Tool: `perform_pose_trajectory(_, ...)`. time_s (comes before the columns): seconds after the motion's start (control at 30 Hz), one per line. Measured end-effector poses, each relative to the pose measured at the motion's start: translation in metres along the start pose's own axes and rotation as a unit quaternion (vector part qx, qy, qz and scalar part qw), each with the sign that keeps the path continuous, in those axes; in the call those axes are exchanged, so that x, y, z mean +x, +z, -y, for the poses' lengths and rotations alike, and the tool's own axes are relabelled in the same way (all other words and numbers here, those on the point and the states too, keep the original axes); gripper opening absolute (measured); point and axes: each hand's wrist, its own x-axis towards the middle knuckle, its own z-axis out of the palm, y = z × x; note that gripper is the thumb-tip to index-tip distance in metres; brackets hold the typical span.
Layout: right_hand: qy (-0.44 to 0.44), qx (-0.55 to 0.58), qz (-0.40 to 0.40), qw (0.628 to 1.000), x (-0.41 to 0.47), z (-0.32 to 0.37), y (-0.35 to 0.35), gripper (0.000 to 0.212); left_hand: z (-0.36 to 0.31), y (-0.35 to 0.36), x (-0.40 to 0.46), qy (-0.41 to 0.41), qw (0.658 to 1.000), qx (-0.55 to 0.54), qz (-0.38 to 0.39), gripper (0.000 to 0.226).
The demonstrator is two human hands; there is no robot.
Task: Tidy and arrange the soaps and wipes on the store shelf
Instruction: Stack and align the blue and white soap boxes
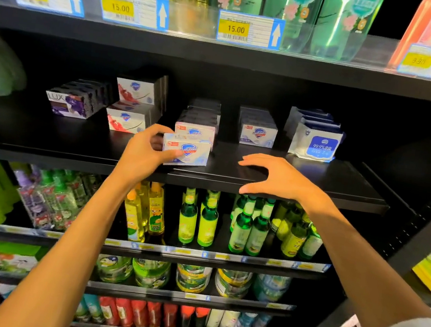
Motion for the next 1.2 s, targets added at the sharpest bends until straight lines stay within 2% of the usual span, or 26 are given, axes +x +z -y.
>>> perform_pose_trajectory(0.3,0.012,0.007,0.001,1.0,0.001,0.003,-0.001,0.071,0.004,0.003,0.012,0.027,0.995,0.098,-0.018,0.048)
perform_pose_trajectory(0.37,0.02,0.057,-0.031,0.998,0.0,0.003,-0.002,0.056,0.004,0.003,0.008,0.031,0.994,0.102,-0.016,0.055)
perform_pose_trajectory(0.43,0.03,0.111,-0.072,0.991,0.002,0.002,-0.002,0.036,0.004,0.004,0.001,0.059,0.989,0.129,-0.05,0.061)
perform_pose_trajectory(0.5,0.051,0.183,-0.127,0.973,0.007,-0.005,-0.002,0.026,0.004,0.006,-0.008,0.123,0.97,0.181,-0.109,0.055)
perform_pose_trajectory(0.57,0.083,0.254,-0.196,0.943,0.012,-0.011,-0.003,0.021,0.0,0.012,-0.018,0.207,0.942,0.227,-0.134,0.043)
perform_pose_trajectory(0.67,0.132,0.288,-0.27,0.909,0.027,-0.022,-0.005,0.03,-0.01,0.032,-0.027,0.307,0.915,0.258,-0.05,0.038)
perform_pose_trajectory(0.77,0.19,0.245,-0.284,0.907,0.047,-0.037,-0.005,0.06,-0.016,0.059,-0.024,0.279,0.91,0.291,0.1,0.056)
perform_pose_trajectory(0.83,0.222,0.22,-0.278,0.908,0.061,-0.045,-0.003,0.078,-0.014,0.071,-0.019,0.259,0.898,0.317,0.159,0.064)
perform_pose_trajectory(0.87,0.234,0.218,-0.276,0.906,0.066,-0.044,-0.003,0.077,-0.011,0.076,-0.016,0.256,0.891,0.333,0.173,0.064)
perform_pose_trajectory(0.97,0.269,0.221,-0.279,0.895,0.078,-0.045,-0.005,0.053,0.002,0.078,-0.014,0.271,0.875,0.37,0.154,0.056)
perform_pose_trajectory(1.07,0.288,0.238,-0.292,0.88,0.085,-0.049,-0.007,0.039,0.009,0.08,-0.015,0.297,0.871,0.371,0.121,0.052)
perform_pose_trajectory(1.2,0.287,0.245,-0.322,0.868,0.086,-0.049,-0.003,0.043,0.012,0.082,-0.014,0.293,0.873,0.372,0.114,0.051)
